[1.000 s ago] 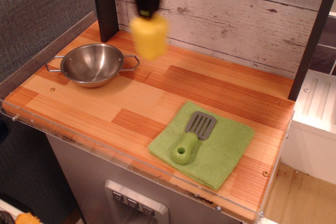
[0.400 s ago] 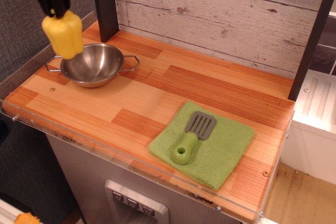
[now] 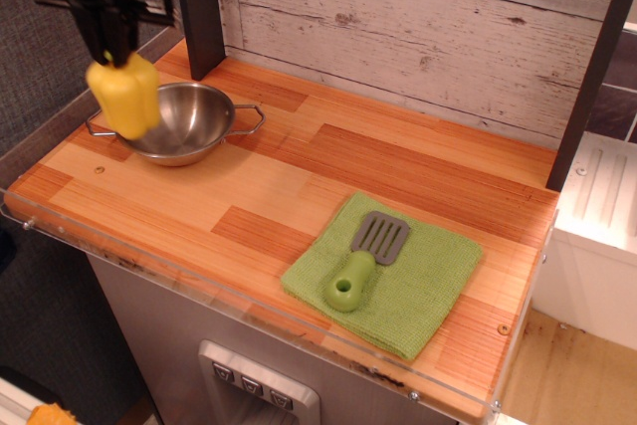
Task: Put yellow pepper into wok, standing up.
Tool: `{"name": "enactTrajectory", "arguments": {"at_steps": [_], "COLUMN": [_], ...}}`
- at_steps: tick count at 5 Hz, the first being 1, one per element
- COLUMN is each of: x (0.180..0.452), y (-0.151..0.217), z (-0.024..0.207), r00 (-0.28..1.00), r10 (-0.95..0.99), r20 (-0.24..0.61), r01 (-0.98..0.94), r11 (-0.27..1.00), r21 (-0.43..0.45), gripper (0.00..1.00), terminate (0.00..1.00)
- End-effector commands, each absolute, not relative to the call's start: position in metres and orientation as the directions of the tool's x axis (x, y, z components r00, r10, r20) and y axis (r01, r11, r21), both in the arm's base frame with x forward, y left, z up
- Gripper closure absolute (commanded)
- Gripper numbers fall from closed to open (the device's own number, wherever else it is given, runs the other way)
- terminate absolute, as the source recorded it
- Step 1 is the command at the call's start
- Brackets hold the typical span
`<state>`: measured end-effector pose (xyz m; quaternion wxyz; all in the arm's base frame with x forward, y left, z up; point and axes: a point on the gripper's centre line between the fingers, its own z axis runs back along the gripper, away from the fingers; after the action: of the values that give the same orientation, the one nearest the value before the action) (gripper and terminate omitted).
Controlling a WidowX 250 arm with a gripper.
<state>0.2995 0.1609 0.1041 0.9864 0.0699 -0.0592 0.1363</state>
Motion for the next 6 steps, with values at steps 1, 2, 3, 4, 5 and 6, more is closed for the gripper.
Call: {"name": "enactTrajectory", "arguments": {"at_steps": [1, 2, 3, 4, 5, 6], "x": [0.308, 0.31, 0.31, 0.31, 0.308, 0.301], "y": [0.152, 0.151, 0.149, 0.148, 0.146, 0.142], "z": [0.1, 0.096, 0.094, 0.097, 0.108, 0.137], "r00": [0.952, 0.952, 0.947, 0.943, 0.938, 0.922], "r10": [0.259, 0.262, 0.283, 0.291, 0.292, 0.296], "r20": [0.165, 0.156, 0.154, 0.163, 0.187, 0.251], "r01": [-0.282, -0.285, -0.304, -0.313, -0.317, -0.33], "r11": [0.949, 0.947, 0.943, 0.941, 0.94, 0.938], "r21": [0.141, 0.146, 0.136, 0.129, 0.124, 0.105], "gripper": [1.0, 1.0, 0.0, 0.0, 0.0, 0.0], "terminate": [0.0, 0.0, 0.0, 0.0, 0.0, 0.0]}}
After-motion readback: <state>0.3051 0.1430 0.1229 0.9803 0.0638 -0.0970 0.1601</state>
